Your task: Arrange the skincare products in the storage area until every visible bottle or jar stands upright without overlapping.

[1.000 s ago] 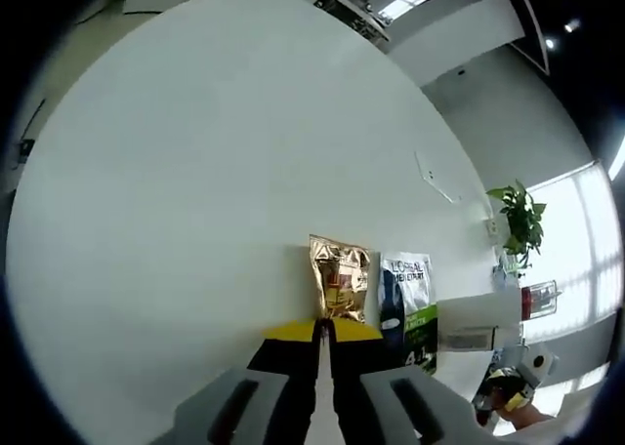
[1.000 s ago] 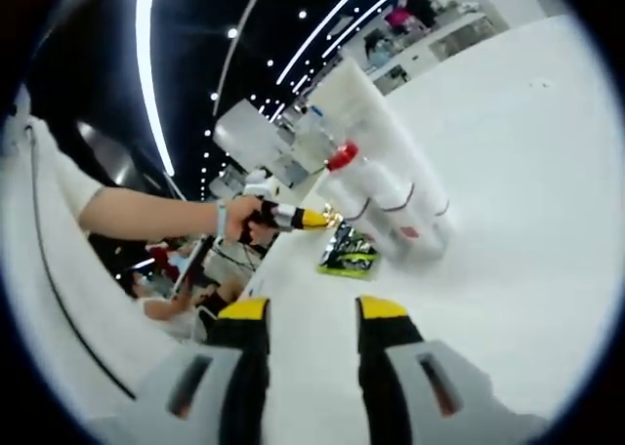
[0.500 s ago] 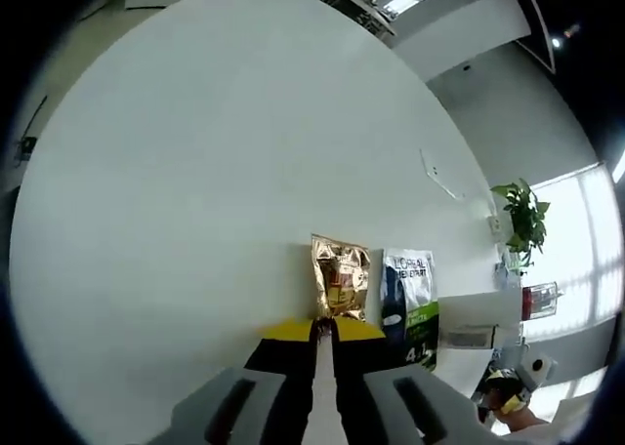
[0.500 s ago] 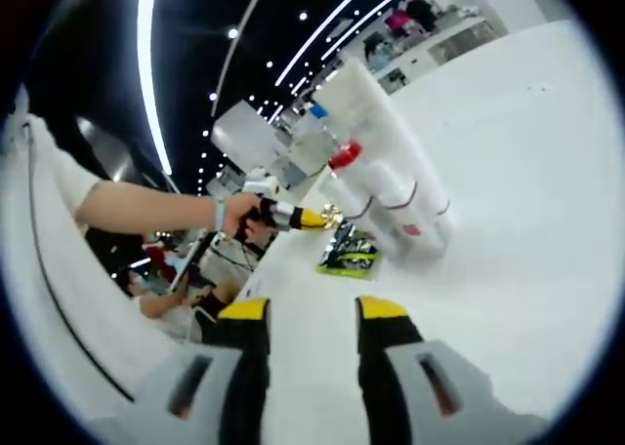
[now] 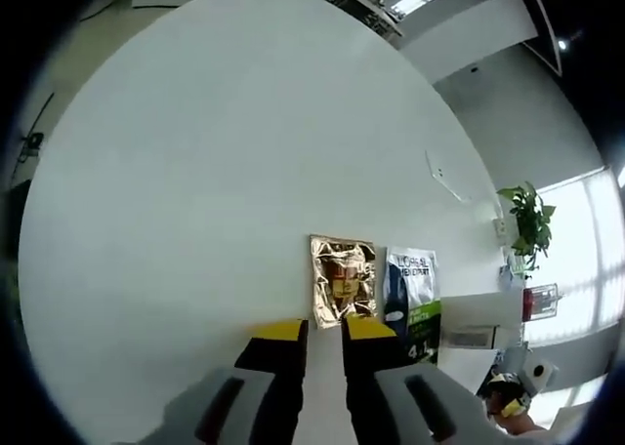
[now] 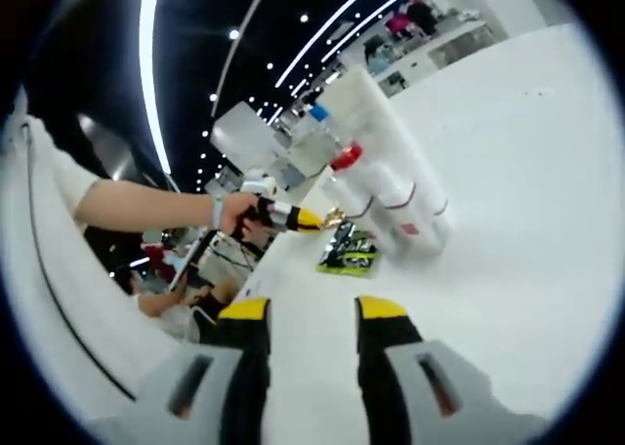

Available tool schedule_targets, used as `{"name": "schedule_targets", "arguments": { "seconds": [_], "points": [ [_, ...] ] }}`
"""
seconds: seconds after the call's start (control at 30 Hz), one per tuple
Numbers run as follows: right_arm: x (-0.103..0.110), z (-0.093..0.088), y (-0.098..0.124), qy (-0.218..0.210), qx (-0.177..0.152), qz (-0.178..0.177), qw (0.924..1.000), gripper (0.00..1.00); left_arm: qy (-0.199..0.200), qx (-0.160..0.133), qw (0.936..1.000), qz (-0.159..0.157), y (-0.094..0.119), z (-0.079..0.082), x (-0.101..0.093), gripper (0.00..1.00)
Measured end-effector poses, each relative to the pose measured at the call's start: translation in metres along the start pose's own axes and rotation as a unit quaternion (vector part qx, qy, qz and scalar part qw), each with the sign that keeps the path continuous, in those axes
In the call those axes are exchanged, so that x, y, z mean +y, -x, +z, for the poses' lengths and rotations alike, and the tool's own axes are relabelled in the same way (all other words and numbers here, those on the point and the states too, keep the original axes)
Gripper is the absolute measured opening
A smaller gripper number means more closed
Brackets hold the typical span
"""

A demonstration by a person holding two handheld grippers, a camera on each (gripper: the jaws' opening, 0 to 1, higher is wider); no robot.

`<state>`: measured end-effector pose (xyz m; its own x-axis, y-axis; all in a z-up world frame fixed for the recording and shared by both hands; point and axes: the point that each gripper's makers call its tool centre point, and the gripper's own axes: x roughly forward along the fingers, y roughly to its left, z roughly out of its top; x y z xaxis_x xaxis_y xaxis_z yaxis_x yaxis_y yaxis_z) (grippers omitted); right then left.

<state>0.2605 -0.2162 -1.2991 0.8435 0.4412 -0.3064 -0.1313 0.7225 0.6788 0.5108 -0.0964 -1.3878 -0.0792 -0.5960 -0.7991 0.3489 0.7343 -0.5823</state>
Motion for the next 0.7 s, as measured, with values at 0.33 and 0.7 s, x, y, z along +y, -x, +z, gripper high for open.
{"name": "schedule_targets", "arguments": {
  "seconds": [0.33, 0.7],
  "points": [
    [0.007, -0.001, 0.0, 0.007, -0.002, 0.008, 0.9999, 0.32, -0.03, -0.018, 0.9988, 0.035, 0.028, -0.011, 0.014, 0.37],
    [0.019, -0.01, 0.003, 0.019, 0.002, 0.021, 0.9996, 0.32, -0.048, -0.012, 0.9908, 0.126, 0.074, -0.053, 0.069, 0.5]
  ]
}}
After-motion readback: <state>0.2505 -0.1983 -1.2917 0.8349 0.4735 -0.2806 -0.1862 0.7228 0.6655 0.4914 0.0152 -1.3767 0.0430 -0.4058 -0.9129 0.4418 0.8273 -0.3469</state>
